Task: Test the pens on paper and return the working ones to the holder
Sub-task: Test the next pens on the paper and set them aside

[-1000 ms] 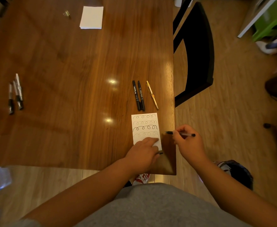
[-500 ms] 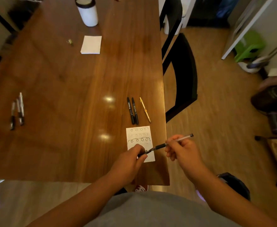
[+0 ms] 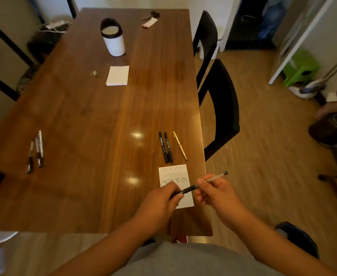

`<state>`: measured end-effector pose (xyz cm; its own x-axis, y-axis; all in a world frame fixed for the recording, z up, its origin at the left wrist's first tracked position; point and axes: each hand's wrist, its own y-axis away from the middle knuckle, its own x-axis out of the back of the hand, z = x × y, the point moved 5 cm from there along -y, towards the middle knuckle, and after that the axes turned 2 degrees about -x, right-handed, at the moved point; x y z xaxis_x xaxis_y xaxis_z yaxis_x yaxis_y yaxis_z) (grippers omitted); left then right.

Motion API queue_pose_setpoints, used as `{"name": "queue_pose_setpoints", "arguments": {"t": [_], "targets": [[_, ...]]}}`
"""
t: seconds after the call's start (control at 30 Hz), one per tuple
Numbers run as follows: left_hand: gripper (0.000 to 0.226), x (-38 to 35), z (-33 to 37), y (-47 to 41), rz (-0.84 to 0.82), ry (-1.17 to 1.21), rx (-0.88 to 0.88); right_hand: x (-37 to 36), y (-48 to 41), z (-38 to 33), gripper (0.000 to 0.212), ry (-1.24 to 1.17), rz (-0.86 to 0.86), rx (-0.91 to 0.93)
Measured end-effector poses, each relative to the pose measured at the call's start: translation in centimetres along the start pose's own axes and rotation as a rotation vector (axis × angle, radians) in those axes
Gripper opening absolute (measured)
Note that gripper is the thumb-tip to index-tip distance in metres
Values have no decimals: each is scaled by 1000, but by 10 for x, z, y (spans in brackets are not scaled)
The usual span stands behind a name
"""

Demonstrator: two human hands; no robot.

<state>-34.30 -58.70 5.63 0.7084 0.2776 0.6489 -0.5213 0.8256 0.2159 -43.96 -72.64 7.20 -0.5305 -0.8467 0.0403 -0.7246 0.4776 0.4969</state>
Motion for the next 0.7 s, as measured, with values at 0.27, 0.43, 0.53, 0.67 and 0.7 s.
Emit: {"name": "queue_pose_setpoints", "arguments": {"t": [0.27,0.43,0.53,0.67,0.7], "targets": [[16,20,-15,-2,-13,201,28,-20,-14,0,19,-122,-76,-62],[16,28,-35,-7,-66,404,87,-41,-34,2,18,-135,-65,-105],[17,32,-49,-11,-31,463,131,-63,-48,2,17,-84,-32,-90],[13,42,-79,-12,4,407,181,-84,-74,-1,18,112,43,-23],[10,45,-89,-12,0,365,203,-87,-83,-2,17,154,58,-16]]}}
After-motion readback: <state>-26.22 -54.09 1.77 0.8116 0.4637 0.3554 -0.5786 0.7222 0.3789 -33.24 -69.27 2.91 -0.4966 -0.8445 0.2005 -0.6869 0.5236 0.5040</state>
